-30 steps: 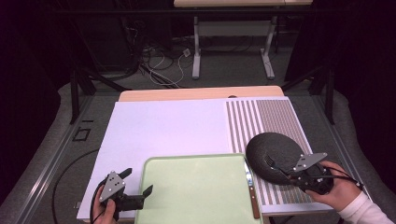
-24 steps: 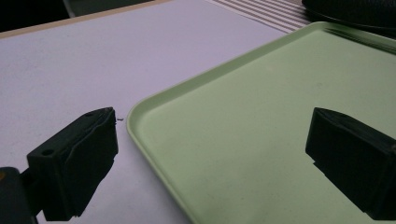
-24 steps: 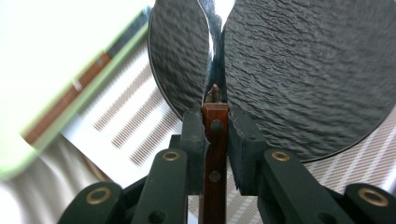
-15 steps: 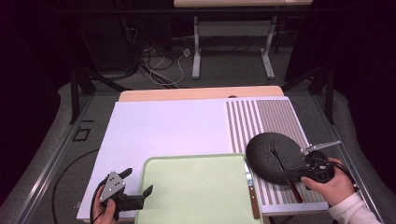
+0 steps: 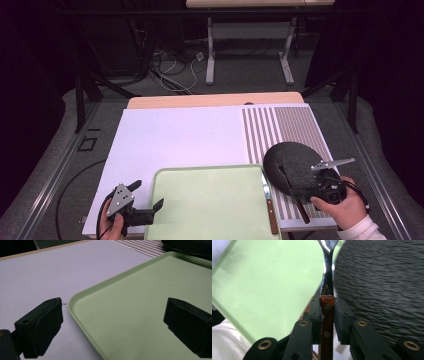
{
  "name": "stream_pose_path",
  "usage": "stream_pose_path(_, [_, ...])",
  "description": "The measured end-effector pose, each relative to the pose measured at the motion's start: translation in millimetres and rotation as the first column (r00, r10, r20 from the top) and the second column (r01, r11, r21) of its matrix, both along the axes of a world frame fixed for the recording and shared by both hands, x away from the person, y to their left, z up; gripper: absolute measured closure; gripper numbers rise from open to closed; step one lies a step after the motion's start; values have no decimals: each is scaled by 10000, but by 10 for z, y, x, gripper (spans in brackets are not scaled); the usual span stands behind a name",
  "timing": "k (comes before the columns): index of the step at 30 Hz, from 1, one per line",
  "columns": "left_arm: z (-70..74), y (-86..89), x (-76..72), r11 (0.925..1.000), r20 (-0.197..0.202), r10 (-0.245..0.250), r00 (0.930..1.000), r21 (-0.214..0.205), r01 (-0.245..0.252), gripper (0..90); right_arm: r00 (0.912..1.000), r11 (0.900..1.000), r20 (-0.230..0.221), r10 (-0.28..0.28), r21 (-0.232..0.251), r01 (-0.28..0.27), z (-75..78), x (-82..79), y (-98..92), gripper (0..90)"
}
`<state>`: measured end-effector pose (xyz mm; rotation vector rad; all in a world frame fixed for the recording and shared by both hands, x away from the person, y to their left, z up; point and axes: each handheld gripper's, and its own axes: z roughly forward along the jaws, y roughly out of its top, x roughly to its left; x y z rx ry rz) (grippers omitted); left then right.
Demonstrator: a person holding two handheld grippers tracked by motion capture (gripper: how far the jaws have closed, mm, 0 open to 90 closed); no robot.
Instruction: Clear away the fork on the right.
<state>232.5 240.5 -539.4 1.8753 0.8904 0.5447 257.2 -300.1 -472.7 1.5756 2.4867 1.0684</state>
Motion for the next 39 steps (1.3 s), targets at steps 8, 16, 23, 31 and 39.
stream_pose_path(8, [1, -2, -2, 10000, 16, -21, 10000, 18, 21, 28, 9987, 9984, 221, 467, 312, -474, -75, -66, 266, 772])
stream_pose_path(16, [1, 1, -2, 10000, 8, -39, 10000, 1, 39, 28, 9940, 9880, 331, 1045, 1106, -1075, -181, -14, 581, 772])
stream_pose_path(23, [1, 0, -4, 10000, 20, -40, 10000, -17, 40, 28, 9899, 9817, 94, 1413, 1275, -1413, -234, 38, 785, 772])
stream_pose_path(31, [1, 1, -5, 10000, 22, -51, 10000, -25, 51, 28, 9900, 9814, 263, 1386, 1300, -1409, -306, 71, 889, 772])
stream_pose_path(39, [1, 0, -5, 10000, 24, -52, 10000, -36, 52, 28, 9901, 9855, -103, 1397, 992, -1380, -388, 96, 926, 772])
